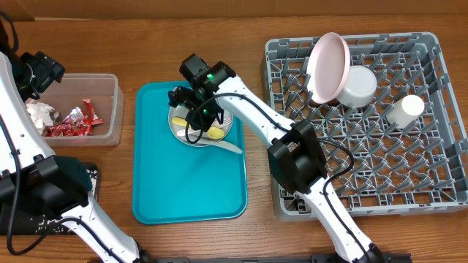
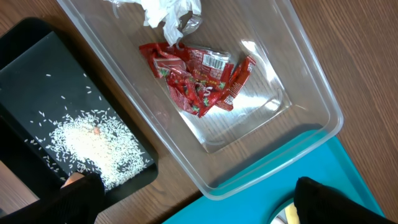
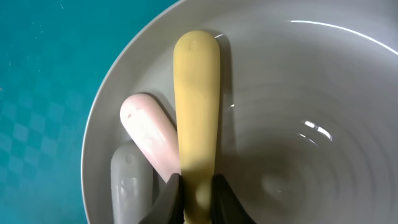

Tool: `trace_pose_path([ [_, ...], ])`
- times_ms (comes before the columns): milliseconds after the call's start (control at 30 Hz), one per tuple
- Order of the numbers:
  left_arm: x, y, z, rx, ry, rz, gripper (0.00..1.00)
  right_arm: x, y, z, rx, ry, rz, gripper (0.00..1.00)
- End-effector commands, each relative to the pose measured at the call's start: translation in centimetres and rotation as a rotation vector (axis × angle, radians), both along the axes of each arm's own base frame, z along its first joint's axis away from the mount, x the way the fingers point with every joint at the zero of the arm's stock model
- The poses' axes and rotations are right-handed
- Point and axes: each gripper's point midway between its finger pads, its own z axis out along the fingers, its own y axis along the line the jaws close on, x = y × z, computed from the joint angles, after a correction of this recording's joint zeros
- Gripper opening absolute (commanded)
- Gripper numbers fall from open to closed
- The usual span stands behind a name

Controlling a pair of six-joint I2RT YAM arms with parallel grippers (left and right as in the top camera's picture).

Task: Sort waste into correct bins and load items into the dishwasher rack
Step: 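Carry the yellow spoon to the rack and drop it in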

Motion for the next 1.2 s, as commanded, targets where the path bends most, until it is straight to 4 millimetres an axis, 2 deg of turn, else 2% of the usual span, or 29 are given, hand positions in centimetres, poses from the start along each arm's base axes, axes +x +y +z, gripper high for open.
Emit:
trace_pose_path([
  [0, -0.1, -0.4, 1.4, 0.018, -0.031, -0.027, 1.0, 0.1, -0.2, -0.3, -0.008, 0.012, -0.028, 0.04],
  [133, -0.1, -0.4, 1.4, 0.019, -0.031, -0.027, 1.0, 1.0, -0.4, 0.4, 0.004, 0.009, -0.073, 0.04],
  [233, -0.1, -0.4, 1.4, 0.018, -0.031, -0.027, 1.0, 2.0, -0.5, 1.7, 0.023, -0.004, -0.11, 0.04],
  [467, -0.1, -0.4, 1.4, 0.019, -0.031, -0.027, 1.0, 4.6, -1.8, 6.3, 0.096, -0.03, -0.185, 0.04],
  [533, -0.1, -0.4, 1.4, 0.019, -0.031, -0.027, 1.0, 5.1, -2.5, 7.0, 0.1, -0.034, -0.201, 0.04],
  [700, -0.1, -0.4, 1.4, 0.018, -0.031, -0.027, 1.0, 5.5, -3.7, 6.8, 0.087, -0.013, -0.228, 0.04],
  [833, -0.1, -0.5, 1.4, 0.019, -0.031, -0.03, 1.0, 5.9, -3.7, 6.9, 0.092, -0.005, -0.267, 0.04],
  [967, -0.1, -0.5, 1.4, 0.019, -0.031, -0.03, 1.0, 6.6, -4.1, 7.9, 0.108, 0.012, -0.364, 0.04],
  [1100, -0.1, -0.5, 1.4, 0.018, -0.031, -0.028, 1.0, 8.0, -5.7, 11.7, 0.166, 0.009, -0.481, 0.04],
  [1167, -0.1, -0.4, 1.4, 0.018, -0.031, -0.028, 1.0, 8.9, -7.2, 14.1, 0.198, -0.01, -0.54, 0.04],
])
